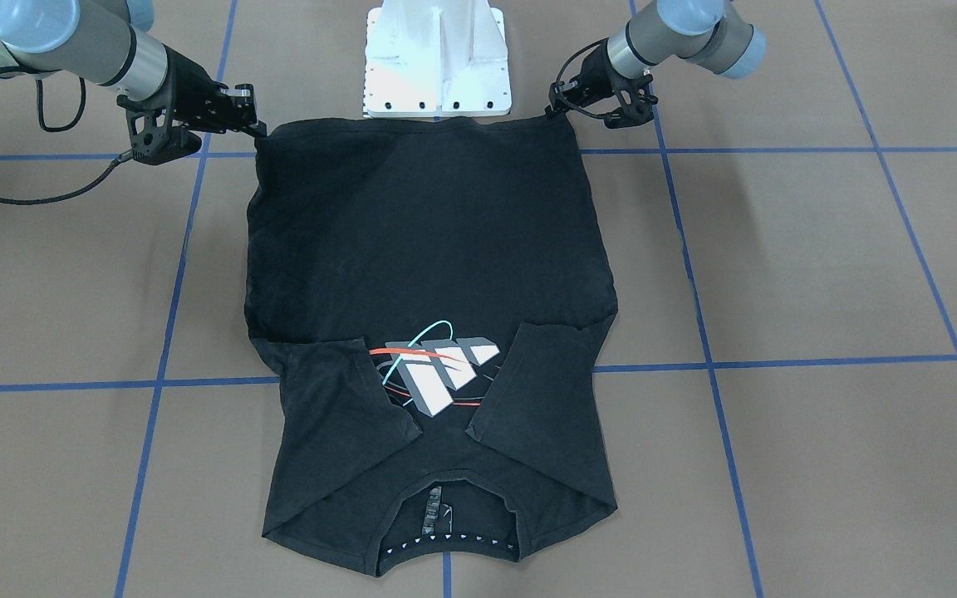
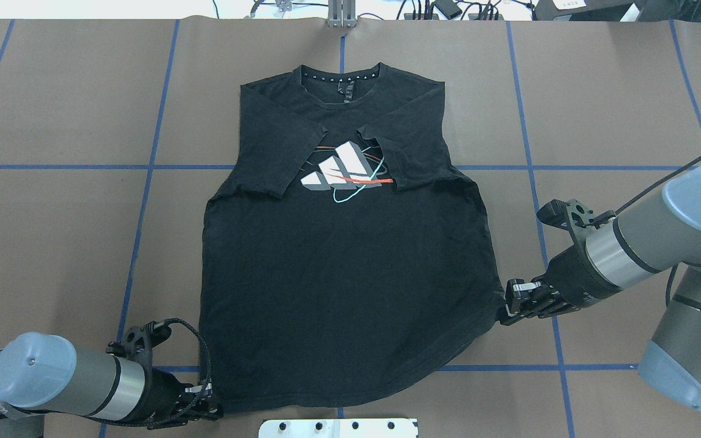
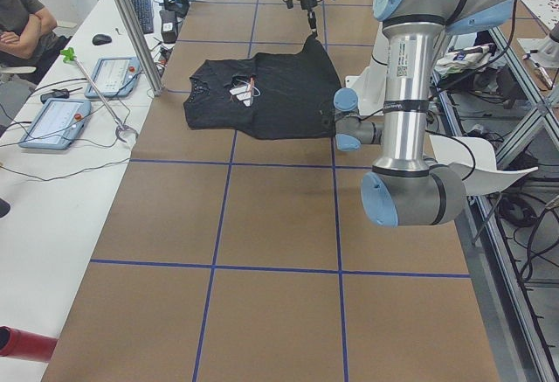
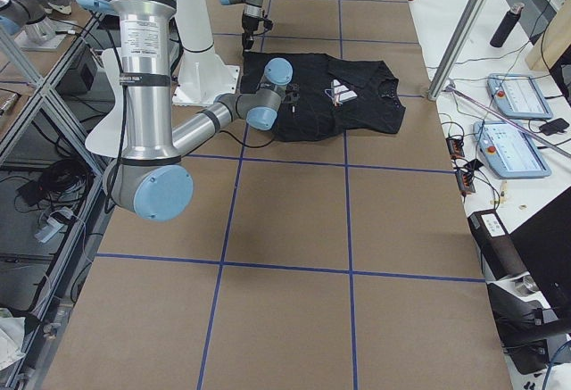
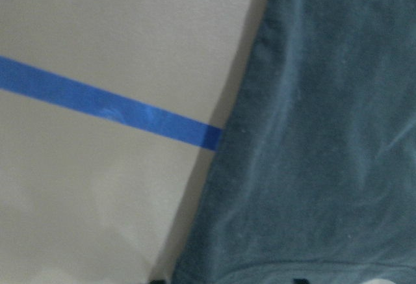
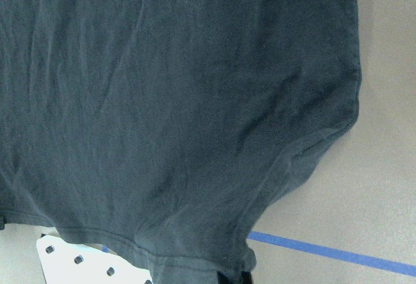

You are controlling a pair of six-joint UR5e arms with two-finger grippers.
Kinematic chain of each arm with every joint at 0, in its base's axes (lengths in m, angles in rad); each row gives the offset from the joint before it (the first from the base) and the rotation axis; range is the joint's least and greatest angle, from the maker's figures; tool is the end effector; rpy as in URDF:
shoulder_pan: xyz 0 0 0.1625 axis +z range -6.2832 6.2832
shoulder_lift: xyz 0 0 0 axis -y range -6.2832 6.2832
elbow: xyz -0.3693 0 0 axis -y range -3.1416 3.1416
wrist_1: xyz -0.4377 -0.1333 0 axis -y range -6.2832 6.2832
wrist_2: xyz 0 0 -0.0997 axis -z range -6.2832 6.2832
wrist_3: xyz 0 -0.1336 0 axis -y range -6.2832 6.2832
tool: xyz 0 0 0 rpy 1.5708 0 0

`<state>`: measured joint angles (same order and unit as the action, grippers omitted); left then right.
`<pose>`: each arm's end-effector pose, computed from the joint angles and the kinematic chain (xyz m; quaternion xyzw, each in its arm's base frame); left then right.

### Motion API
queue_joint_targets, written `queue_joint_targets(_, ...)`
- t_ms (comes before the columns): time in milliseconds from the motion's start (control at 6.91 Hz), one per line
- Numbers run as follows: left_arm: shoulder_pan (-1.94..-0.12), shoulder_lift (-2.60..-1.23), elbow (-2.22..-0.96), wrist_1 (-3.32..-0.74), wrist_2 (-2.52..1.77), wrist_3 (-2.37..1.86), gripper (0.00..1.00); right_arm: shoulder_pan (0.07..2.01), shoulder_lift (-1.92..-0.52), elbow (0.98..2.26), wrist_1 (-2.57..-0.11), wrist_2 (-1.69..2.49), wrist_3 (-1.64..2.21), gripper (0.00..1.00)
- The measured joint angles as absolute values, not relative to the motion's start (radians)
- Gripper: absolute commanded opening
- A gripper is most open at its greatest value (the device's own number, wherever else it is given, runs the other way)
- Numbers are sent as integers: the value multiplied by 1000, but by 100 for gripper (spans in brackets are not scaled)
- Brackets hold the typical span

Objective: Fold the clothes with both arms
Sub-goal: 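Pinch both hem corners with the left and right grippers, then lift both hem corners and carry them toward the collar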

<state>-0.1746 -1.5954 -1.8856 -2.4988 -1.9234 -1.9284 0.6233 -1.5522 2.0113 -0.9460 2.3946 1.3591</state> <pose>0.5474 -0.1851 0.3283 -0.1940 0.5676 -0.1084 0.7927 -0.4066 -0.3357 0.2921 -0.1219 -0.5711 -0.0417 0.8107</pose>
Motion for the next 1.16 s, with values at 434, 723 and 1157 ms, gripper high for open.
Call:
queue_joint_targets(434, -187, -1595, -1894, -2499, -1926, -1928, 0, 630, -1551, 2011, -945, 2402, 1359, 0)
queue_joint_targets(723, -216, -1584, -1942, -2500, -1935, -1925, 0, 669, -1556, 2017, -945, 2475, 1360, 0)
queue_joint_targets(1157, -261, -1540, -2058, -2501, -2023, -1912, 0, 760, -1592, 2037, -898, 2724, 1379, 0)
